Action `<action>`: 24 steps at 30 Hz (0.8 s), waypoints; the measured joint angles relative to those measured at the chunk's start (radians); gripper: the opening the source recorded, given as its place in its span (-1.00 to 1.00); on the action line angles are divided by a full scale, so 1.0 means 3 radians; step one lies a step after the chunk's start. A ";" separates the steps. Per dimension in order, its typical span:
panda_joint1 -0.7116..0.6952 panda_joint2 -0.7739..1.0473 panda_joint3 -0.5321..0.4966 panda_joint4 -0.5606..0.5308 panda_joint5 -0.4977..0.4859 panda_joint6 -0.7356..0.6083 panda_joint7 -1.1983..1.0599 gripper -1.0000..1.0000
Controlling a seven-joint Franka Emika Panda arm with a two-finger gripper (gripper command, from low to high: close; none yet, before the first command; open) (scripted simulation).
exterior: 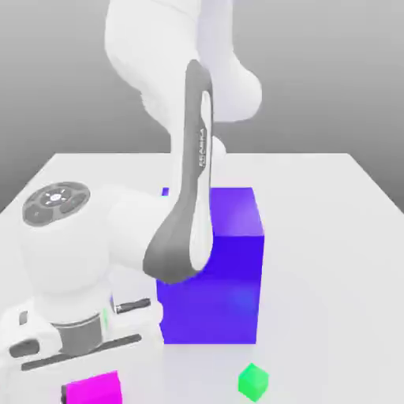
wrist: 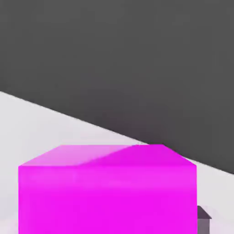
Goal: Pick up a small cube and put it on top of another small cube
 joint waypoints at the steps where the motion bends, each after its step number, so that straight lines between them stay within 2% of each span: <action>1: 0.0078 -0.0093 0.0019 -0.0057 -0.0048 -0.0041 0.0053 -1.00; 8: 0.0781 -0.0717 0.0422 -0.0601 -0.0473 -0.0069 0.0539 -1.00; 13: 0.0879 -0.0382 0.0571 -0.0681 -0.0441 0.0367 0.0550 -1.00; 14: 0.0870 -0.0301 0.0589 -0.0679 -0.0419 0.0445 0.0535 1.00; 20: 0.0866 -0.0261 0.0597 -0.0678 -0.0407 0.0486 0.0527 1.00; 24: 0.0903 -0.0591 0.0543 -0.0696 -0.0511 0.0181 0.0601 1.00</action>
